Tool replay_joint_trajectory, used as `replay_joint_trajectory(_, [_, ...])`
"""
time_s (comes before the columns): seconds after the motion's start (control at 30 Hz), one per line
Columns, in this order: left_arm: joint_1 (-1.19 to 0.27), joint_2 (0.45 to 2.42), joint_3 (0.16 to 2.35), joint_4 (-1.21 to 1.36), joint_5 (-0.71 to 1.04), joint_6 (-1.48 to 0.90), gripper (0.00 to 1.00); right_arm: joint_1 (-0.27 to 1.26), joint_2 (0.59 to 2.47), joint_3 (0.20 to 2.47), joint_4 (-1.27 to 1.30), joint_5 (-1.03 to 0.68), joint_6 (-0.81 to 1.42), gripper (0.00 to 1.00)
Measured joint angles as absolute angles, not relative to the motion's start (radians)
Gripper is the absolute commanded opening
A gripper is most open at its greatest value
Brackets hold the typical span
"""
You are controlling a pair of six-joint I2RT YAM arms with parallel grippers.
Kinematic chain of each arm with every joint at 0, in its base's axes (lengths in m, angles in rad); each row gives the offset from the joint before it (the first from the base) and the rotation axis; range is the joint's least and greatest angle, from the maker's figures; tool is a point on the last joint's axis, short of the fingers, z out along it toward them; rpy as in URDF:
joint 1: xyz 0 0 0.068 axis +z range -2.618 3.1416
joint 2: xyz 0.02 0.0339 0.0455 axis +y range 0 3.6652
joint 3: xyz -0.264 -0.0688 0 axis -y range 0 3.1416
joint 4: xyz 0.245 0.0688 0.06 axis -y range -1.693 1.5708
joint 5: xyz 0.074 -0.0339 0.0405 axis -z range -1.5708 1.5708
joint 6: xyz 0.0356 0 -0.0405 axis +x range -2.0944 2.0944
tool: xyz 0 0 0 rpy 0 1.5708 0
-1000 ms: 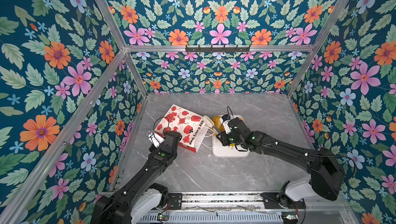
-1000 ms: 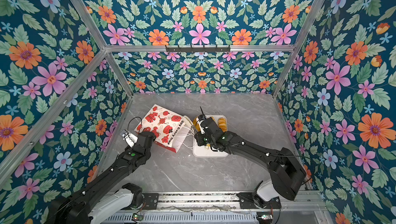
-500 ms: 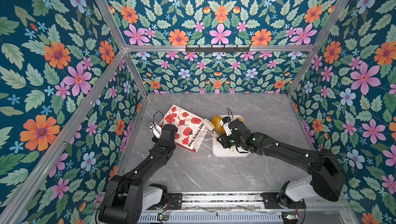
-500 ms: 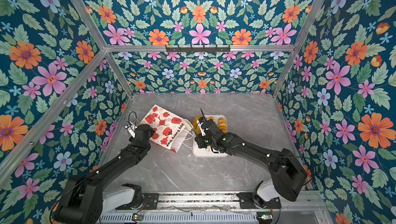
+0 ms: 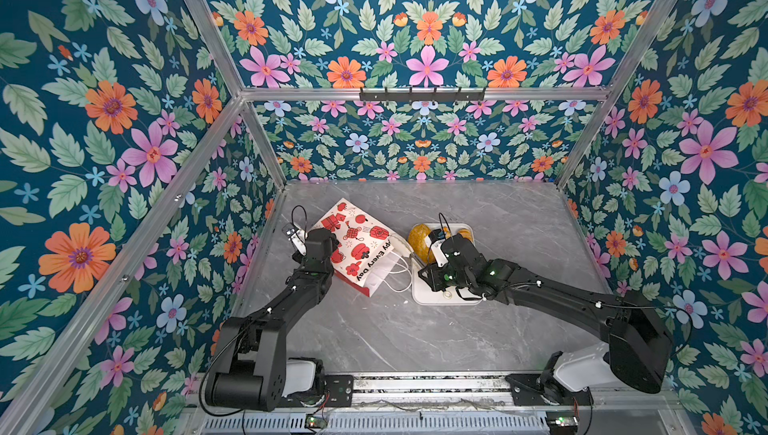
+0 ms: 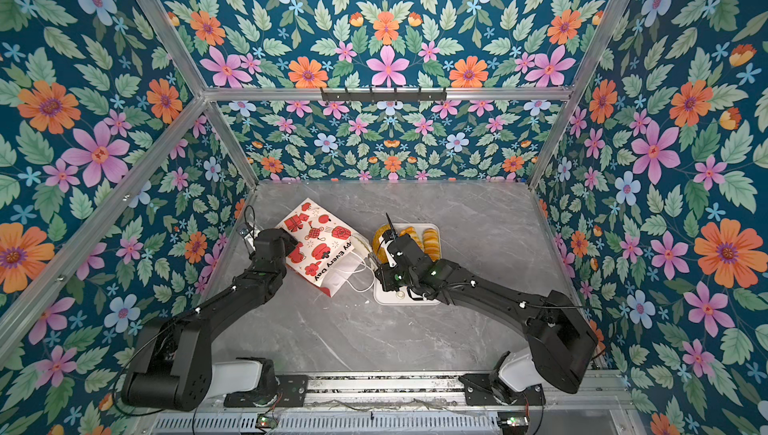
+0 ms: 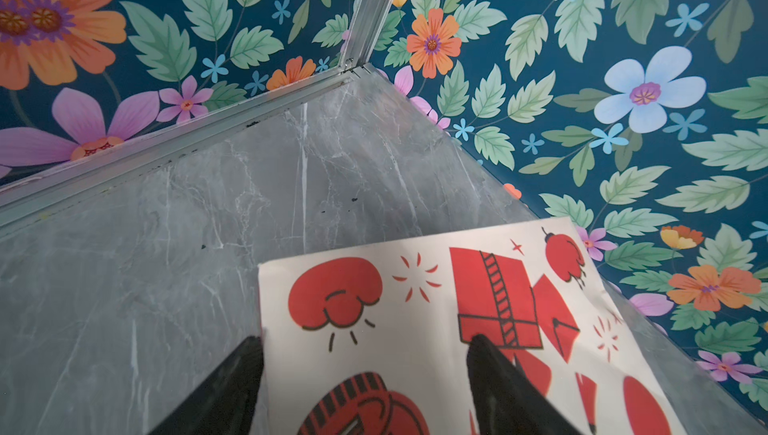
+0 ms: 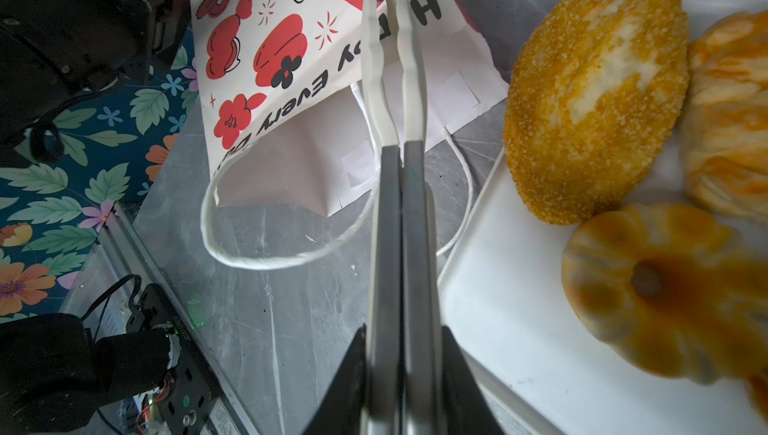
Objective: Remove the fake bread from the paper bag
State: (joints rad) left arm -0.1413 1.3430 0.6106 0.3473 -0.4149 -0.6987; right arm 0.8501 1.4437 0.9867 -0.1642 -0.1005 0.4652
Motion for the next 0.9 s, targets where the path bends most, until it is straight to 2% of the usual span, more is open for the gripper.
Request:
replay_joint_trajectory(0.57, [-0.001,1.54,0.786,0.416,-0.186,-0.561,0.81,0.926,1.476,1.069,-0.181,-0.146,0.479,0.0])
replay_joint_trajectory(0.7, [-0.004,1.475,0.759,0.42,-0.179,-0.514,0.81,0.928,1.409,1.014,-0.176,-0.071,0.493,0.0])
replay_joint_trajectory(0.9, [-0.03,1.231,0.708,0.422,-0.223,-0.423,0.79,0.921,1.308,0.97,-0.174,0.065,0.493,0.0])
